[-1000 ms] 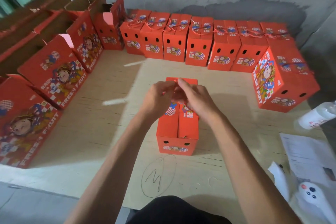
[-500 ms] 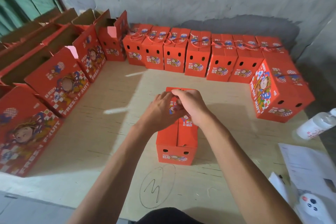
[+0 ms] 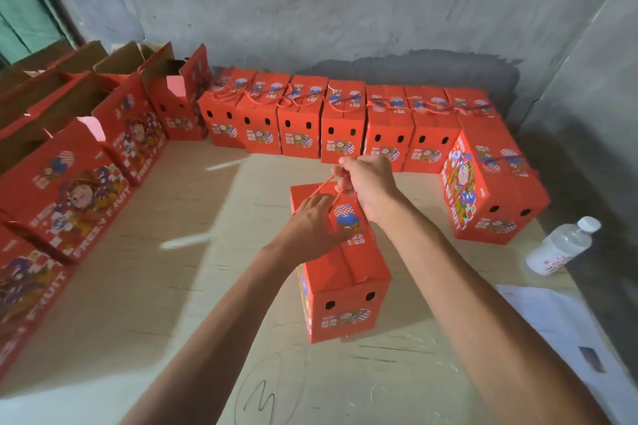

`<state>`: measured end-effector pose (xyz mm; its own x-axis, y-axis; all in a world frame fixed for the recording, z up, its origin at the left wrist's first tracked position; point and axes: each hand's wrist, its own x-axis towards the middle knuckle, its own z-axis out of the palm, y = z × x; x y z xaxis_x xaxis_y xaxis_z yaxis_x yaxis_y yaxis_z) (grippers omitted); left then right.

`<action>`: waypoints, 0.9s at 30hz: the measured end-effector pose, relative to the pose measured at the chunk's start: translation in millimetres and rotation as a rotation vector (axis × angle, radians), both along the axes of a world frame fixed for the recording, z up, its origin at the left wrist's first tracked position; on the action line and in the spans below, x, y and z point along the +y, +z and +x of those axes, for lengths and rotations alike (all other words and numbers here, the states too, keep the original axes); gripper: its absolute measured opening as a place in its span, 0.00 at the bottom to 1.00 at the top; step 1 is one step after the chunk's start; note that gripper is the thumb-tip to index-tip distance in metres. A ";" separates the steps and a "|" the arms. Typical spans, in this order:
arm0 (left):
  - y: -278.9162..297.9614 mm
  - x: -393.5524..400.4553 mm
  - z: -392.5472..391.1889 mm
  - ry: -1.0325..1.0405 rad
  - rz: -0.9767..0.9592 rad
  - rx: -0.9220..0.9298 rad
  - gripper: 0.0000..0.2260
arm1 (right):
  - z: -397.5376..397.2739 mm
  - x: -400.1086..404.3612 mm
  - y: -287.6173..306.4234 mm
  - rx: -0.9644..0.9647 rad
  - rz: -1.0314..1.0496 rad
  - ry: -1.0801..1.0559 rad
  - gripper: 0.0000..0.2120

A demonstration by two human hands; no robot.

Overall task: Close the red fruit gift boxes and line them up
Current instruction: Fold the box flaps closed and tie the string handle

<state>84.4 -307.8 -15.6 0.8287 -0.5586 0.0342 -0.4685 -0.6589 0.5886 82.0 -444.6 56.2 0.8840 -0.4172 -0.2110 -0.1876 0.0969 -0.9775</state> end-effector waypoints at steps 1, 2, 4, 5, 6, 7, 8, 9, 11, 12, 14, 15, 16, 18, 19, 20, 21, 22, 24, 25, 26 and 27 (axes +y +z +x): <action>-0.7 -8.7 4.2 -0.008 0.024 0.001 0.39 | 1.6 -8.1 2.2 -0.013 -0.012 -0.007 0.08; -1.1 -17.5 9.0 -0.025 0.059 -0.008 0.40 | 3.0 -16.8 4.8 -0.024 -0.026 -0.017 0.09; -2.7 -36.2 18.3 -0.073 0.146 -0.054 0.43 | 6.4 -36.0 9.9 -0.041 -0.054 -0.053 0.09; -3.5 -46.1 22.7 -0.092 0.180 -0.078 0.43 | 9.4 -46.6 12.4 -0.048 -0.059 -0.075 0.09; -4.3 -56.2 27.1 -0.105 0.196 -0.097 0.43 | 12.9 -57.9 14.5 -0.053 -0.061 -0.099 0.09; -5.2 -66.8 31.4 -0.110 0.198 -0.109 0.42 | 16.8 -69.9 16.1 -0.057 -0.063 -0.120 0.09; -6.0 -77.6 35.0 -0.109 0.193 -0.111 0.42 | 21.2 -82.3 17.2 -0.062 -0.068 -0.136 0.09; -7.0 -88.7 38.2 -0.105 0.186 -0.107 0.43 | 25.8 -95.2 17.6 -0.066 -0.079 -0.144 0.09; -8.7 -111.5 44.9 -0.108 0.176 -0.080 0.45 | 36.3 -121.1 17.0 -0.071 -0.118 -0.156 0.09; -9.0 -122.9 48.6 -0.110 0.178 -0.062 0.46 | 42.1 -133.7 16.9 -0.068 -0.135 -0.161 0.09; -9.5 -146.5 57.3 -0.100 0.203 -0.041 0.48 | 55.4 -159.0 17.7 -0.057 -0.149 -0.184 0.09; -9.6 -158.4 62.4 -0.094 0.219 -0.041 0.48 | 61.8 -171.2 18.3 -0.049 -0.157 -0.197 0.09; -9.8 -170.1 68.4 -0.087 0.230 -0.042 0.48 | 67.4 -182.7 18.8 -0.041 -0.172 -0.209 0.10; -10.3 -192.1 81.1 -0.079 0.241 -0.024 0.46 | 78.5 -203.0 19.8 -0.028 -0.191 -0.222 0.11; -10.7 -202.1 87.3 -0.080 0.241 -0.008 0.46 | 83.8 -212.2 20.6 -0.022 -0.195 -0.228 0.11; -11.6 -211.6 92.9 -0.082 0.235 0.011 0.45 | 88.8 -221.1 21.8 -0.016 -0.200 -0.236 0.11; -13.3 -220.7 98.0 -0.083 0.217 0.031 0.45 | 94.1 -230.0 23.0 -0.010 -0.202 -0.247 0.10; -15.5 -228.7 102.4 -0.080 0.186 0.059 0.45 | 99.3 -239.2 23.8 -0.007 -0.199 -0.263 0.11; -22.7 -242.2 109.0 -0.072 0.096 0.132 0.45 | 108.4 -254.0 23.2 -0.009 -0.200 -0.288 0.11; -26.8 -248.8 111.8 -0.075 0.055 0.171 0.45 | 112.4 -259.7 21.8 -0.007 -0.214 -0.294 0.11; -30.5 -255.1 114.4 -0.085 0.027 0.207 0.45 | 115.9 -264.0 19.4 -0.003 -0.235 -0.298 0.11; -34.3 -261.4 116.7 -0.096 0.010 0.239 0.45 | 119.4 -267.7 16.4 0.003 -0.256 -0.306 0.11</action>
<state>201.1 -569.2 -49.9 0.7557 -0.6345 -0.1622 -0.3775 -0.6244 0.6838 201.5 -712.3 72.5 0.7103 -0.7006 -0.0682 -0.1909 -0.0984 -0.9767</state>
